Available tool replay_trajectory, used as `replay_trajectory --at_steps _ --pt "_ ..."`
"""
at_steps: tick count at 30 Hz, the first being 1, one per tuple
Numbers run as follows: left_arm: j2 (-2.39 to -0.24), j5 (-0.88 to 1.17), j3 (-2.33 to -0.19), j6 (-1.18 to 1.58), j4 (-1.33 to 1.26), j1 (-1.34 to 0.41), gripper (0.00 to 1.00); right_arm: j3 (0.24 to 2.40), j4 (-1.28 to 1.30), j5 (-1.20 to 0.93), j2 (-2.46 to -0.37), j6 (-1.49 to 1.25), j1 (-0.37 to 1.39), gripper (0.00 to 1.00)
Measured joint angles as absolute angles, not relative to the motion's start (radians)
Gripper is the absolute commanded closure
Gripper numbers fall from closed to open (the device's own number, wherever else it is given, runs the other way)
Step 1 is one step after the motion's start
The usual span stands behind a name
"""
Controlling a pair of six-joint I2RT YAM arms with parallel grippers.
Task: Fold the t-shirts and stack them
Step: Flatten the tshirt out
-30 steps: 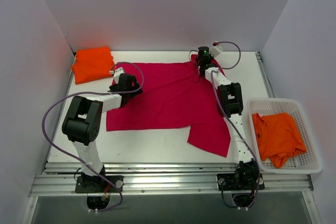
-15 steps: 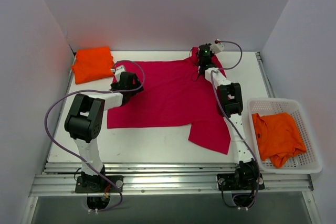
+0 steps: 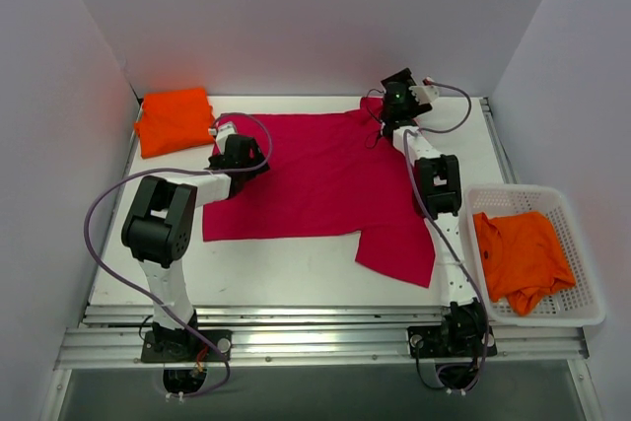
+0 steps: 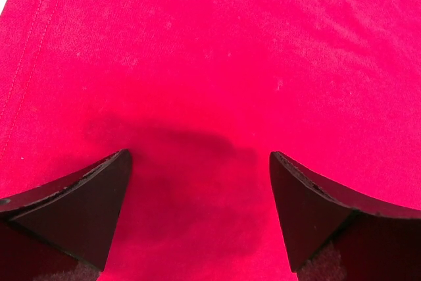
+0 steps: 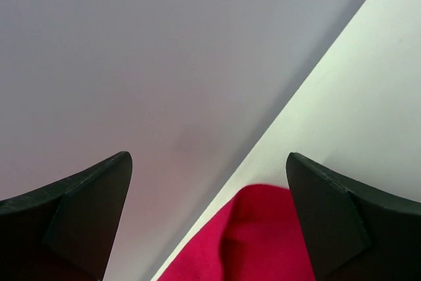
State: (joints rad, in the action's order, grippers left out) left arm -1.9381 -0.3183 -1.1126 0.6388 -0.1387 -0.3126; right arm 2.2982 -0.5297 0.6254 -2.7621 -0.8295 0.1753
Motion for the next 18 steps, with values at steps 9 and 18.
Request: replay_trajectory --at_steps 9,18 --pt "-1.938 -0.309 -1.113 0.637 -0.139 -0.313 0.05 1.869 -0.638 0.593 -2.535 -0.799 0.184 0.0" --pt "-1.931 -0.26 -1.114 0.634 -0.133 -0.311 0.05 2.227 -0.29 0.426 -2.537 -0.747 0.25 0.01"
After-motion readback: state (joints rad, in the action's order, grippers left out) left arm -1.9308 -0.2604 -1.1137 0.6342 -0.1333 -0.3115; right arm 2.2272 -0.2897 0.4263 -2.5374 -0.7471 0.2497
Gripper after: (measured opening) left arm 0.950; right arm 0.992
